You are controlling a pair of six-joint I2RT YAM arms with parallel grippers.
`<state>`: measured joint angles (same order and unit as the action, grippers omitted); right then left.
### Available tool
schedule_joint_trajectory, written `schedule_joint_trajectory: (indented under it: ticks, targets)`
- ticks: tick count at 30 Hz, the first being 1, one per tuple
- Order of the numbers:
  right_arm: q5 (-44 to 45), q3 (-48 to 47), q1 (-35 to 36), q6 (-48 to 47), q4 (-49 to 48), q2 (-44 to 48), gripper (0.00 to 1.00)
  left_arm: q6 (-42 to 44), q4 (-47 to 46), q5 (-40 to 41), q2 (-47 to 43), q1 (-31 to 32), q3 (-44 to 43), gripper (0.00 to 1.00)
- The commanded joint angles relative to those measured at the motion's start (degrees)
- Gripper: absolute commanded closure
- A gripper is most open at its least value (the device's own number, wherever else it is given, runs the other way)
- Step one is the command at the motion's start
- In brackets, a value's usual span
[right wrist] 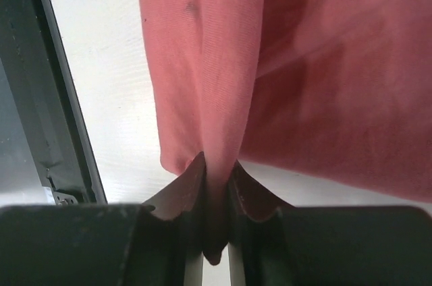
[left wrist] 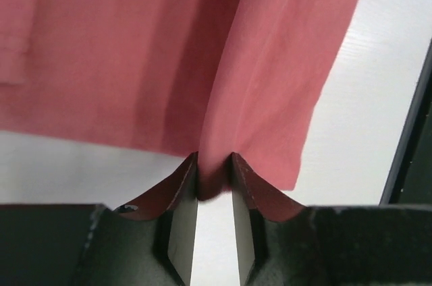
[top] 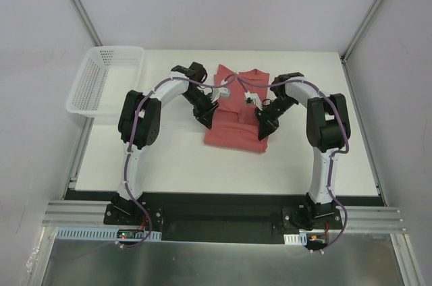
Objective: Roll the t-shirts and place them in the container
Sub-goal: Roll the T-shirt to the center of the board.
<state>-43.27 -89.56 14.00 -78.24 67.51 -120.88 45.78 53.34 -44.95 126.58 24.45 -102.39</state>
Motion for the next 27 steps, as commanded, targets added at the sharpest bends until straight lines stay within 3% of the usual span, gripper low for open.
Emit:
schedule_joint_trajectory:
  ticks: [1,8,11,12,16,21,23,27]
  targets:
    - [1.6,-3.4,-0.8,2.7,4.0,-2.1,0.83,-0.6,-1.3,4.6,-1.2,-1.9,-1.6,0.73]
    - [2.2,-3.0,-0.5,9.5,-1.3,-2.2,0.81,-4.7,-11.9,7.7,-10.2,-2.1,4.6,0.61]
    - [3.4,-3.9,-0.1,12.3,-3.3,-2.8,0.81,-3.4,-16.8,7.2,-18.9,-1.2,13.9,0.52]
    - [4.4,-4.7,0.1,13.8,-4.5,-3.2,0.81,0.6,-22.7,8.9,-23.6,0.1,22.8,0.5]
    - [5.6,-6.9,0.6,15.9,-5.2,-4.6,0.81,5.9,-35.5,12.2,-35.1,5.5,37.1,0.45]
    - [6.2,-8.2,1.0,17.1,-5.1,-6.6,0.81,10.2,-48.6,15.7,-39.0,10.5,49.5,0.42]
    - [6.3,-8.3,1.0,17.0,-4.9,-6.6,0.8,10.9,-55.9,18.3,-39.0,12.7,51.7,0.42]
    - [6.2,-8.5,1.1,17.0,-4.7,-6.8,0.8,10.7,-61.1,22.1,-36.1,15.2,53.6,0.41]
